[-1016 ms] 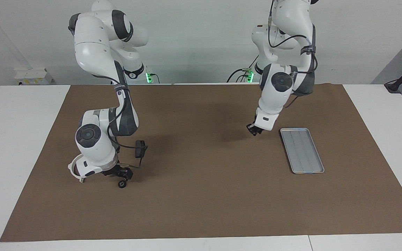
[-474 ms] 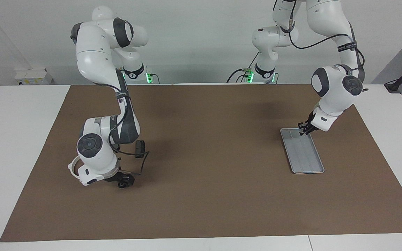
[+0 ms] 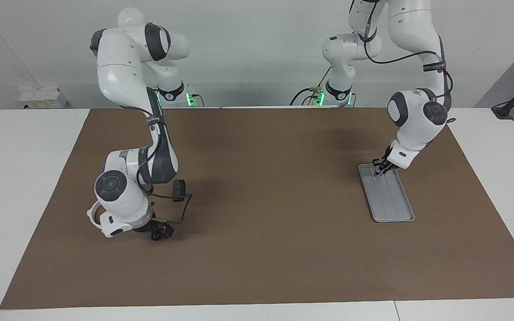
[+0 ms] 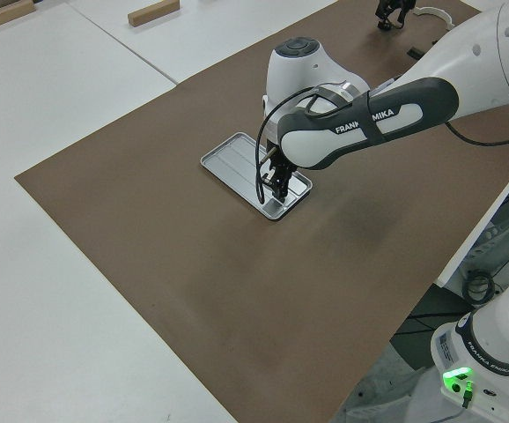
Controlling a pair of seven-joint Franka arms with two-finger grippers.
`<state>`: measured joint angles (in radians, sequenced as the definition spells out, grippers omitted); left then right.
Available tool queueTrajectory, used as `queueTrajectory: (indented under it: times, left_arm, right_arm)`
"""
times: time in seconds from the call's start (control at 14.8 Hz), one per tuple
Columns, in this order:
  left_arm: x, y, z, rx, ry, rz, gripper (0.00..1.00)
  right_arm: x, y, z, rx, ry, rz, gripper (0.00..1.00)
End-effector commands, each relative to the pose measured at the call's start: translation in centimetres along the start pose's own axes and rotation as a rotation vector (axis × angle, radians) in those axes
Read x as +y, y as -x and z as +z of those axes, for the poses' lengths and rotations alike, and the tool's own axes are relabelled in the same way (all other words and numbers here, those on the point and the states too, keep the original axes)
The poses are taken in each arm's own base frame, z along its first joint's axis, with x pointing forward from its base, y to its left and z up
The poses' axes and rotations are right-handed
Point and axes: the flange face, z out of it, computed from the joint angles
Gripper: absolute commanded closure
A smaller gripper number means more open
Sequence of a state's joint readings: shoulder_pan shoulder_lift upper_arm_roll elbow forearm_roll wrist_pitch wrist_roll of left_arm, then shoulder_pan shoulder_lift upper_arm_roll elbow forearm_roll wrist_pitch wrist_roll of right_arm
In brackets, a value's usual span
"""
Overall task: Pick bearing gear from pile to tray
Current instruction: 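Carry the black ring with the left gripper into the metal tray and release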
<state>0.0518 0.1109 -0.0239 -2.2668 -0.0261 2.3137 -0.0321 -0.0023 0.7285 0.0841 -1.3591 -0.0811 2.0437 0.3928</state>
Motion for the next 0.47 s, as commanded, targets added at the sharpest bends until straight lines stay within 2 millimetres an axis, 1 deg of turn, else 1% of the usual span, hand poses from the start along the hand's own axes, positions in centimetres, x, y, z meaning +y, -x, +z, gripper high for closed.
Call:
queueTrajectory:
  times: [0.0,0.34,0.41]
  left_arm:
    - [-0.02,0.76,-0.05,0.025,0.01,-0.011,1.0]
    - [0.7,0.84,0.15,0.038,0.026,-0.029,1.0]
    - [0.76,1.0,0.4,0.038,0.026,-0.042,0.96]
  right_arm:
    - [-0.24,-0.29,0.44,0.006,-0.025,0.022,0.13]
    - [-0.01,-0.31,0.59,0.004,-0.023,0.024,0.29]
    - [-0.01,-0.27,0.66,0.002,-0.024,0.025,0.36]
